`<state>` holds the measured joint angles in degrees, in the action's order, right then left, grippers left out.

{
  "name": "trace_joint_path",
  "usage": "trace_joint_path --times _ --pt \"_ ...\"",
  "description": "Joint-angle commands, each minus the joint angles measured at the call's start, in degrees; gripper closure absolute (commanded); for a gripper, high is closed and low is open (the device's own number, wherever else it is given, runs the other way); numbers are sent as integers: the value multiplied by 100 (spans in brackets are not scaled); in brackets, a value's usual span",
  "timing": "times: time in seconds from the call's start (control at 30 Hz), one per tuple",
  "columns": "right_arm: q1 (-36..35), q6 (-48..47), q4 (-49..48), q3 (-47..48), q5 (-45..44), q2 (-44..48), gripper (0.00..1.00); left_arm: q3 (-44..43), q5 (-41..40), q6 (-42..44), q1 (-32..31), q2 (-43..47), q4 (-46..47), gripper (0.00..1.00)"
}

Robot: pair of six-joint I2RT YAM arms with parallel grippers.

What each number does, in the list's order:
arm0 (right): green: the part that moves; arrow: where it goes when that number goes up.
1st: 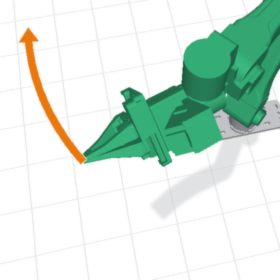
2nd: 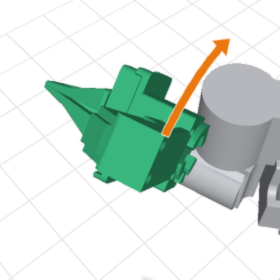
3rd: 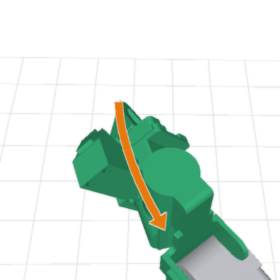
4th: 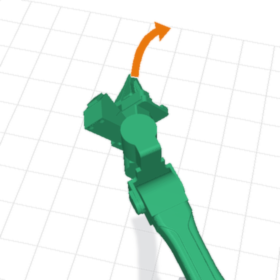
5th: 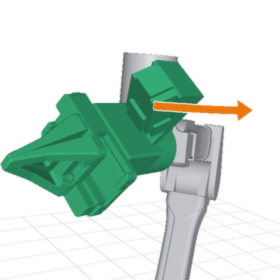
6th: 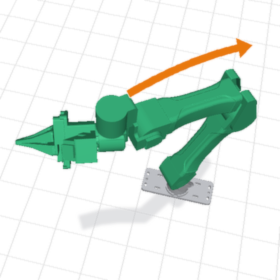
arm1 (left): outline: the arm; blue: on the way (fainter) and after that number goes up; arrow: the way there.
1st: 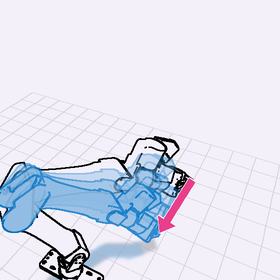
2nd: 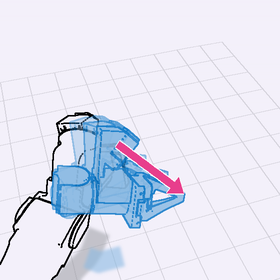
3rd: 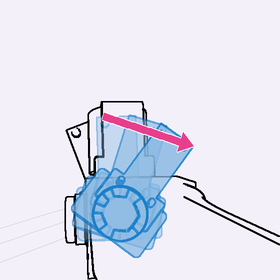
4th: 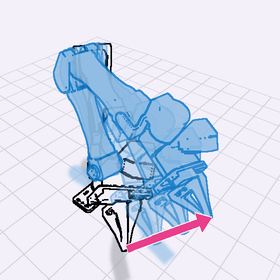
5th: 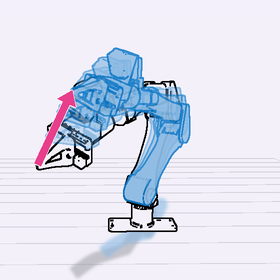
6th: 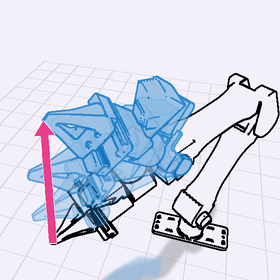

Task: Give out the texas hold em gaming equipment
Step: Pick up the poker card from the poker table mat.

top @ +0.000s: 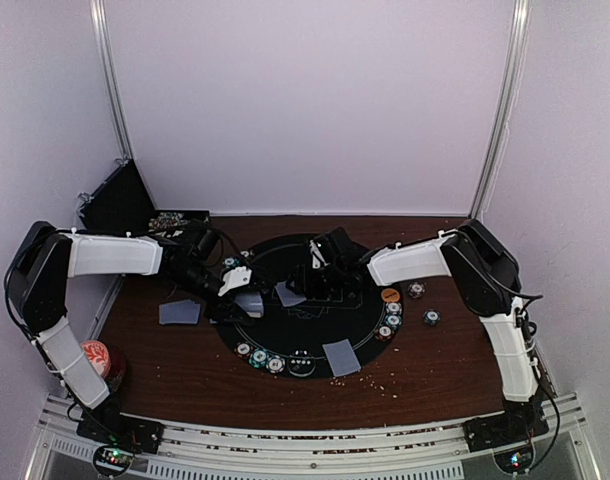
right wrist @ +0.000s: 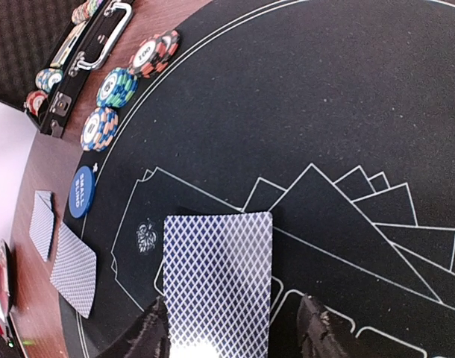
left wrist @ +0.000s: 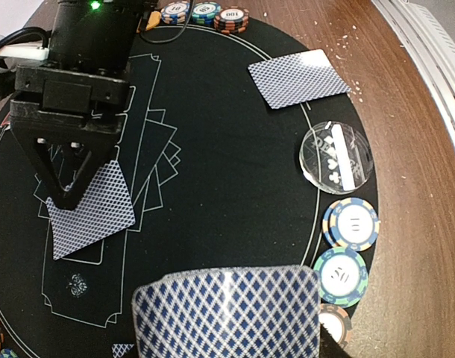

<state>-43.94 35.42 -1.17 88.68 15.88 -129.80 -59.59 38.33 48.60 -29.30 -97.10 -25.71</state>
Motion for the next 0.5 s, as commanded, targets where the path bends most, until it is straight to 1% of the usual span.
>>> trace_joint_path --times 0.0,0.27,0.37,0.47 --pt "-47 100 134 69 292 -280 43 -150 105 41 -9 -52 19 59" --pt "-120 217 37 48 445 -343 53 -149 114 45 -11 -37 24 59" --pt "-117 293 -16 35 516 -387 61 -149 124 44 -12 -28 23 59" --pt "-115 367 -75 17 569 -410 65 -149 125 55 -8 -28 25 59"
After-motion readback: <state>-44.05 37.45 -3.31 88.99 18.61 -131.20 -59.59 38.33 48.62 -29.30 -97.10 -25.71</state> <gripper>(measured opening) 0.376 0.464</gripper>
